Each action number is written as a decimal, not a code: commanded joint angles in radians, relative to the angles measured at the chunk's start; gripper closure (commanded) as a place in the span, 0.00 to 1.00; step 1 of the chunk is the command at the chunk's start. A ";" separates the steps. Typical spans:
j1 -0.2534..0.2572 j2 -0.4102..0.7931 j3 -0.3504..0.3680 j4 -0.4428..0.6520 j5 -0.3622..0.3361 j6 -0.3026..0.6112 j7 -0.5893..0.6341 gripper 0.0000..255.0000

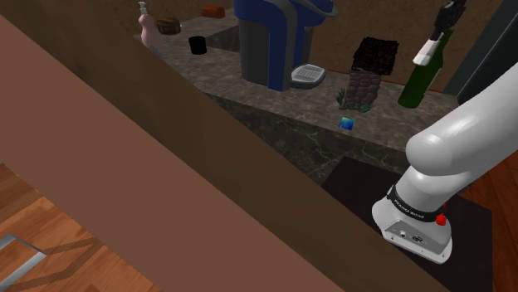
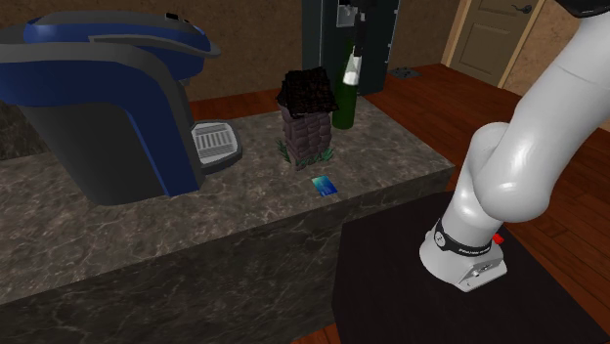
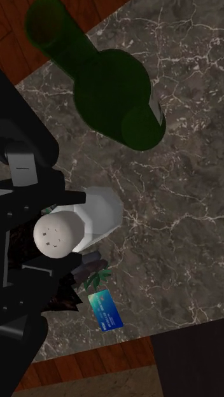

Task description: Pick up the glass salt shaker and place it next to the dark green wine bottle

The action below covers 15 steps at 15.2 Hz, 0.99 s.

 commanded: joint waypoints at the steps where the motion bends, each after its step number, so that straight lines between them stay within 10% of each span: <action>1: -0.002 -0.008 0.000 -0.036 -0.005 0.030 0.002 1.00; 15: -0.009 -0.009 -0.012 -0.225 -0.011 0.218 -0.003 1.00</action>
